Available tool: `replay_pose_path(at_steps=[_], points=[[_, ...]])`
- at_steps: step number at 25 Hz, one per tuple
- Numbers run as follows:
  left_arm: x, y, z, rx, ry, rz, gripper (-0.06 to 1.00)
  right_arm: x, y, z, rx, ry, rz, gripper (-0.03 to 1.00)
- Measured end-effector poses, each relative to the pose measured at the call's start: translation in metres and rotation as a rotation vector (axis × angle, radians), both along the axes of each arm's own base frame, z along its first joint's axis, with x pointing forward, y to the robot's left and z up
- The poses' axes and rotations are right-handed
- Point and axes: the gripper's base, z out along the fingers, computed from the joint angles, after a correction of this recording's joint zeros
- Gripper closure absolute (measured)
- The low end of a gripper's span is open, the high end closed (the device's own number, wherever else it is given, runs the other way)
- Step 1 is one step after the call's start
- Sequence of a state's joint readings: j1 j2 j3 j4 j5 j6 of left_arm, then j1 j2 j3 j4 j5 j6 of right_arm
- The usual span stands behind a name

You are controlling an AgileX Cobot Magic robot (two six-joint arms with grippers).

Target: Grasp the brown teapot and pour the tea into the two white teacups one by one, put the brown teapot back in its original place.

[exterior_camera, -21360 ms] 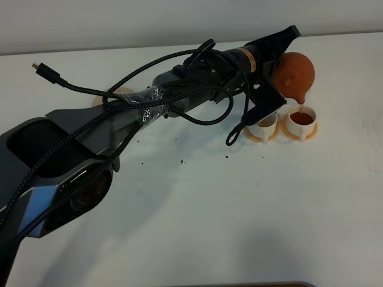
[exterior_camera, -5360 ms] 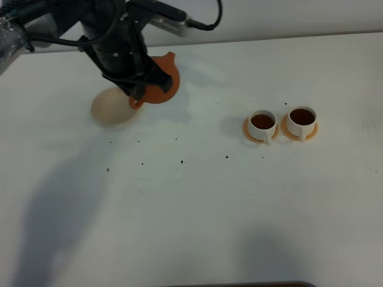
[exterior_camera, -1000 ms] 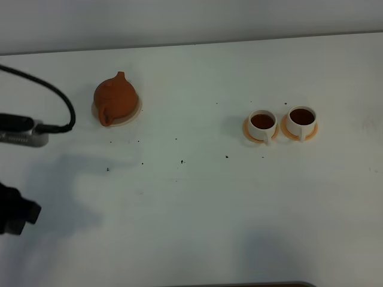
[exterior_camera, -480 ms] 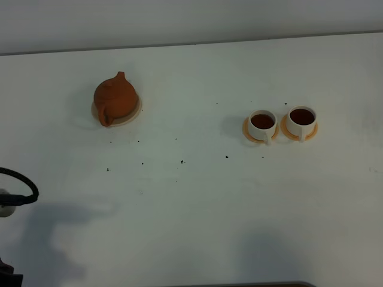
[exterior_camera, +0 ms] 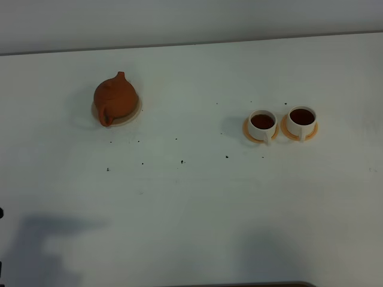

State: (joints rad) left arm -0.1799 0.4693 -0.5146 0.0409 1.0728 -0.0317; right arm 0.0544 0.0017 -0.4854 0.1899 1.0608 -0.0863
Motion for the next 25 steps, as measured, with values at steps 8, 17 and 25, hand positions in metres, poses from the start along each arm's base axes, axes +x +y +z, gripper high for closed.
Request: replay_pose_path(at_steps=[8,17,25], points=[[-0.027,0.005,0.008,-0.034,-0.192,0.005,0.52,0.000,0.000,0.000,0.000,0.000,0.000,0.73],[-0.057,0.010,0.011,-0.072,-0.388,0.007,0.51,0.000,0.000,0.000,0.000,0.000,0.000,0.73],[-0.068,0.012,0.010,-0.085,-0.465,0.020,0.51,0.000,0.000,0.000,0.000,0.000,0.000,0.73]])
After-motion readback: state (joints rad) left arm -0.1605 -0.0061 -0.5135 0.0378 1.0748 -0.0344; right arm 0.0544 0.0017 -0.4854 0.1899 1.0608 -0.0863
